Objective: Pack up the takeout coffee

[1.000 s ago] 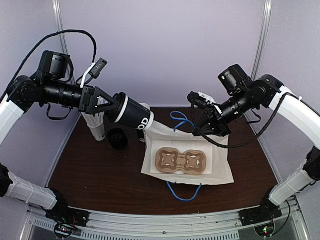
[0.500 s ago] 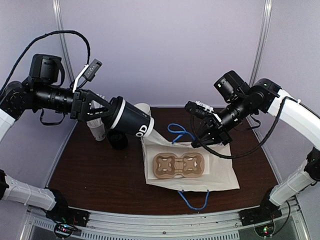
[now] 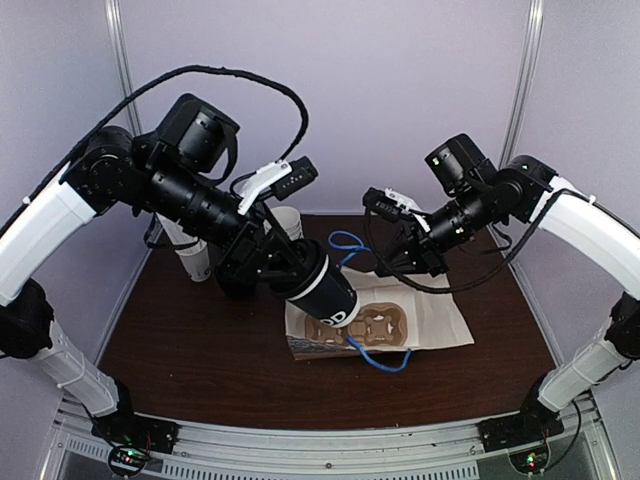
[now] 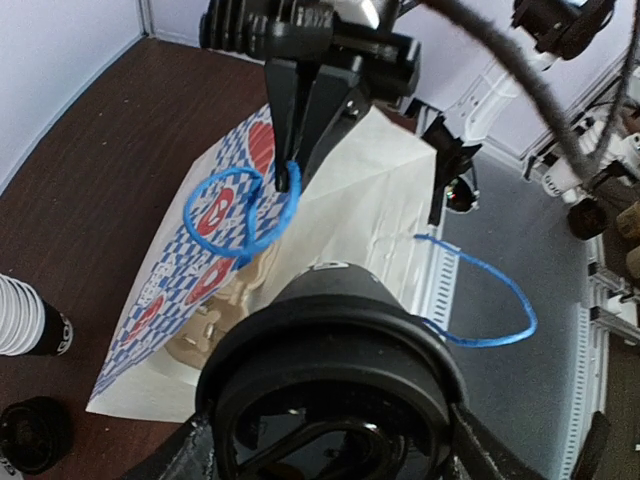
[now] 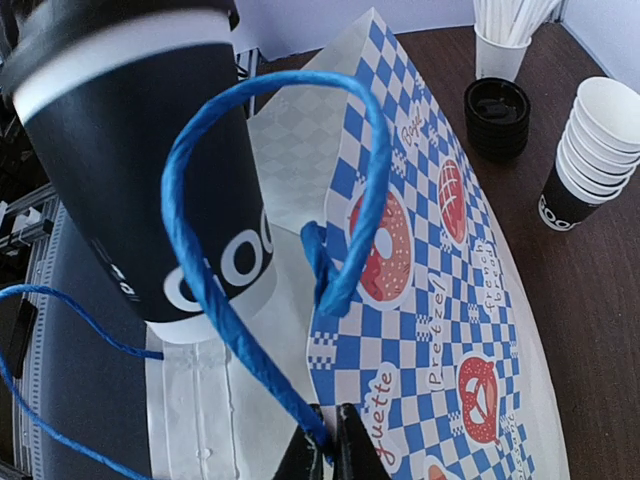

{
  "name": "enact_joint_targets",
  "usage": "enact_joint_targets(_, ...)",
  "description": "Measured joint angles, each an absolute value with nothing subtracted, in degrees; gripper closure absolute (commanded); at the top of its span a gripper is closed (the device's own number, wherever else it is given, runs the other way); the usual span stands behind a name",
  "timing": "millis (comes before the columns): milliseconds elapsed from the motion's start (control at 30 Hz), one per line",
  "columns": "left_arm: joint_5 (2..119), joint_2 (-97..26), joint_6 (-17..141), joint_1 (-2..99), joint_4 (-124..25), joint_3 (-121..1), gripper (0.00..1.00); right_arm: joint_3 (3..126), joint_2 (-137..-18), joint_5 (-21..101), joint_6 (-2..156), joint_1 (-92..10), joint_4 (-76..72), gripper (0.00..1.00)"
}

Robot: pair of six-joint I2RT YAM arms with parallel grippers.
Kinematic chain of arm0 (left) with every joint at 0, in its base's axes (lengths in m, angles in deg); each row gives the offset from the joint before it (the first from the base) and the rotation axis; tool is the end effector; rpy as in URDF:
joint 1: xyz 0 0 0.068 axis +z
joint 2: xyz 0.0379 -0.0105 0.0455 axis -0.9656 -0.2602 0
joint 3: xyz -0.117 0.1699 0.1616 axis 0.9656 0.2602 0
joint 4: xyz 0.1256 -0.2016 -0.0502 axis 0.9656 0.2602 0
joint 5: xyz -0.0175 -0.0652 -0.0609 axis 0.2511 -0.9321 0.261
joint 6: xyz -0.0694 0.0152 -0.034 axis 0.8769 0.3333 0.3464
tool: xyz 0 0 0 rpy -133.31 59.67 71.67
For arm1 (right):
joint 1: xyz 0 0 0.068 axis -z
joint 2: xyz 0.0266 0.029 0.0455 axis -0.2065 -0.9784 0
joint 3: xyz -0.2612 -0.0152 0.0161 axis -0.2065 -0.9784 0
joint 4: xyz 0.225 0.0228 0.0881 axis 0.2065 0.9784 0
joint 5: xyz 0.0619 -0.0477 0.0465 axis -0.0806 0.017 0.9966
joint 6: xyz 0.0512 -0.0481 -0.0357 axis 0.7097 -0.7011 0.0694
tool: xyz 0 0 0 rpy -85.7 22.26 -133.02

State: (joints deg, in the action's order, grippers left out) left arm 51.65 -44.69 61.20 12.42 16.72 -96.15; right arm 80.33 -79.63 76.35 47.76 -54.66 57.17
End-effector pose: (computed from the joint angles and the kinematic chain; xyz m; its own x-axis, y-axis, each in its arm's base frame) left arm 0.1126 -0.2596 0.4224 -0.4647 0.5191 -0.7173 0.8825 0.3382 -0.3270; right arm 0.1747 0.2249 0.3589 -0.2252 -0.5844 -0.7796 -0.9642 0.0185 0.2647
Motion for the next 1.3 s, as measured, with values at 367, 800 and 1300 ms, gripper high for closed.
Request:
enact_joint_targets(367, 64.85, -56.95, 52.68, 11.33, 27.69, -106.82, 0.58, 81.51, -81.62, 73.59, 50.07, -51.71, 54.02, 0.79)
enact_joint_targets(800, 70.10, -62.37, 48.28, 11.70, 29.28, -111.63, 0.60, 84.05, -77.93, 70.55, 46.86, -44.74, 56.47, 0.39)
enact_joint_targets(1300, 68.41, -72.92, 48.78, 16.55, 29.31, -120.68, 0.61, 82.19, -74.15, 72.04, 38.82, -52.82, 62.46, 0.38)
